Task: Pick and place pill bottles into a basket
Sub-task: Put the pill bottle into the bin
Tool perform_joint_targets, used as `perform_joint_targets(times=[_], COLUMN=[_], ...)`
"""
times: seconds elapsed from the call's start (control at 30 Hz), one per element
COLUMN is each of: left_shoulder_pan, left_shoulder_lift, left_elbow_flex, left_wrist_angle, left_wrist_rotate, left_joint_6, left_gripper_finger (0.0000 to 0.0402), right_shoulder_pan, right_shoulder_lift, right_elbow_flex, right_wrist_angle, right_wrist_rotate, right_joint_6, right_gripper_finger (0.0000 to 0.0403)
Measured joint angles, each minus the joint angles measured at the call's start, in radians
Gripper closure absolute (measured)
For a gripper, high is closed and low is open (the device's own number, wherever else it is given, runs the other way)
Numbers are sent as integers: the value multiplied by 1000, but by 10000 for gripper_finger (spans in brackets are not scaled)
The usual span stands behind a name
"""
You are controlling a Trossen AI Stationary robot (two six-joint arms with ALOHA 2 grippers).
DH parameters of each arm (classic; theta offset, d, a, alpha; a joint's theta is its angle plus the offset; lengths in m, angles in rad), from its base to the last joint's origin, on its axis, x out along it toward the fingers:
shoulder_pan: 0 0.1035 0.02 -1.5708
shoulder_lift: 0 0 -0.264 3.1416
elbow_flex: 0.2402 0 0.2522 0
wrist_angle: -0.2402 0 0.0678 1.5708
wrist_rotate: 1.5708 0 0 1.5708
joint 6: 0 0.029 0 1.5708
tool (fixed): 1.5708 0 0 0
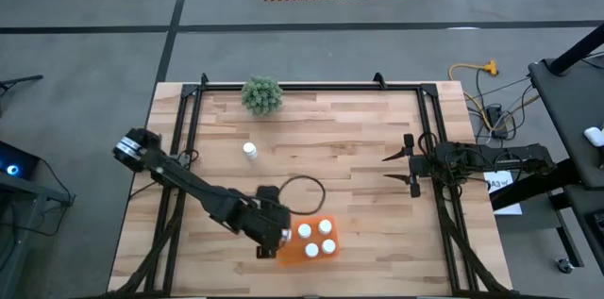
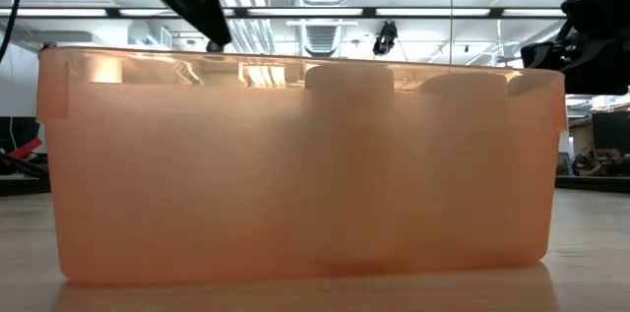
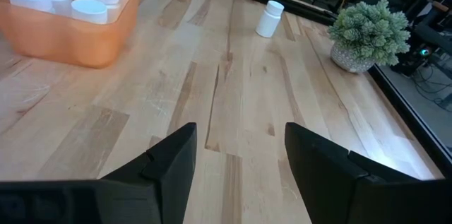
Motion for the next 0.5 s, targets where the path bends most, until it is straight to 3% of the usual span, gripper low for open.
perform_joint_targets(times=[0.17, 0.5], left_shoulder_pan=[1, 63], left_shoulder_lift=[-98, -309], left_elbow_flex=[-60, -384], left_wrist_angle=[-113, 5], left_wrist_rotate=[-216, -351], left_joint_6=[-1, -59], left_gripper_finger=[139, 139], right_shoulder_pan=[0, 0], right_shoulder_lift=[0, 0], right_elbow_flex=[0, 0], right_wrist_angle=[0, 0], right_wrist_rotate=[-1, -1], right_joint_6=[0, 0], right_gripper_finger=[197, 197])
